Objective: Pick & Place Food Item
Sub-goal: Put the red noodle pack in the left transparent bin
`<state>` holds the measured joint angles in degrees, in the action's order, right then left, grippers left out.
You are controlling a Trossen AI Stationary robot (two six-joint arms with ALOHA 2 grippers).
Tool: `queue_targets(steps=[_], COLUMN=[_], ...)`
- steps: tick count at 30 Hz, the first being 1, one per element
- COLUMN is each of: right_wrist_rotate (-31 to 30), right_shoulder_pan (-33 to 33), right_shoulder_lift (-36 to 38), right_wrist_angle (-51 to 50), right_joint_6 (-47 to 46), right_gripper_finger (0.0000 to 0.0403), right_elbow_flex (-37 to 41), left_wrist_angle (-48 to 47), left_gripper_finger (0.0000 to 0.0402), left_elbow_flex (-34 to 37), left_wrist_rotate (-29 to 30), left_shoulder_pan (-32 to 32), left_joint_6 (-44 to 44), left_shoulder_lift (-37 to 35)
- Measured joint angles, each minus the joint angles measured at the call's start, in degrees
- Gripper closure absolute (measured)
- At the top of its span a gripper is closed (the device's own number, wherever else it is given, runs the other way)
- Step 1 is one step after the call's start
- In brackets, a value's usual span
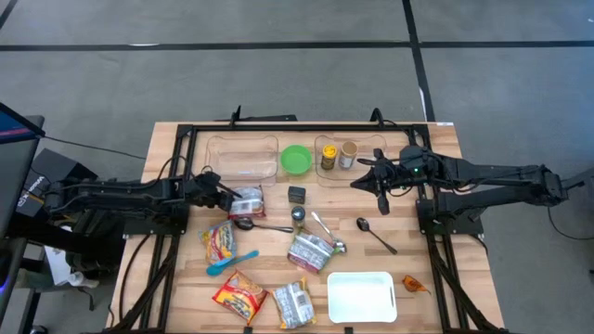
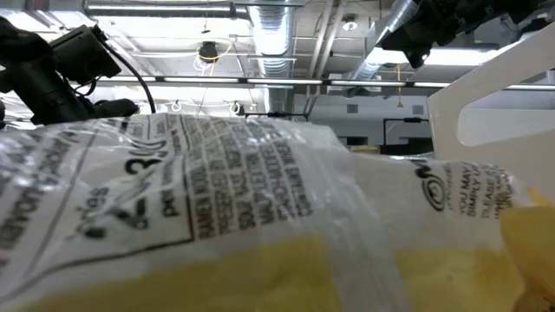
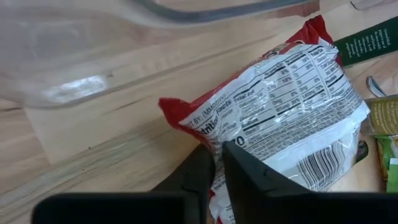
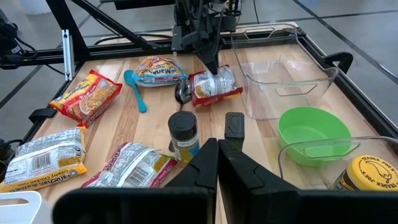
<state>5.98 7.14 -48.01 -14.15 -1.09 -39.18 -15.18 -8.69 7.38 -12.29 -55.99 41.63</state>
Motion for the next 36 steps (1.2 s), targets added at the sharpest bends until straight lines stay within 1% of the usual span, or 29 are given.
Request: queue_targets(steps=[4, 6, 11, 15, 23, 29, 36], right_wrist_rotate=[0.01, 0.01, 0.01, 0.01, 0.01, 0.02, 0.0], right_shoulder_pan=[0.0, 0.0, 0.0, 0.0, -0.01, 0.0, 0.0], right_shoulder_lift=[0.0, 0.0, 0.0, 0.0, 0.0, 0.0, 0.02], right_wrist_angle=[-0.02, -0.03, -0.3, -0.42, -0.42, -0.42, -0.39], right_joint_6=[-0.02, -0.01, -0.02, -0.01, 0.0, 0.0, -0.43], right_gripper_finger=[0.0398, 0.0398, 0.0398, 0.0398, 0.0398, 0.0398, 0.0398], right_elbow_flex=[0.01, 0.0, 0.0, 0.0, 0.0, 0.0, 0.0], left_wrist_angle=[0.01, 0.14, 2.38, 6.22, 10.89, 17.3, 27.11], left_gripper_finger=[0.0393, 0.0399, 0.0399, 0.0401, 0.0401, 0.0401, 0.0401], left_elbow_flex=[0.02, 0.02, 0.02, 0.02, 0.02, 0.04, 0.04], left_wrist_rotate=[0.13, 0.13, -0.37, -3.04, -6.43, -8.58, -12.49], left_shoulder_pan=[0.0, 0.0, 0.0, 0.0, 0.0, 0.04, 0.04], left_joint_6=[0.32, 0.46, 0.65, 2.6, 4.71, 7.85, 9.72], left_shoulder_lift=[0.0, 0.0, 0.0, 0.0, 0.0, 0.0, 0.0])
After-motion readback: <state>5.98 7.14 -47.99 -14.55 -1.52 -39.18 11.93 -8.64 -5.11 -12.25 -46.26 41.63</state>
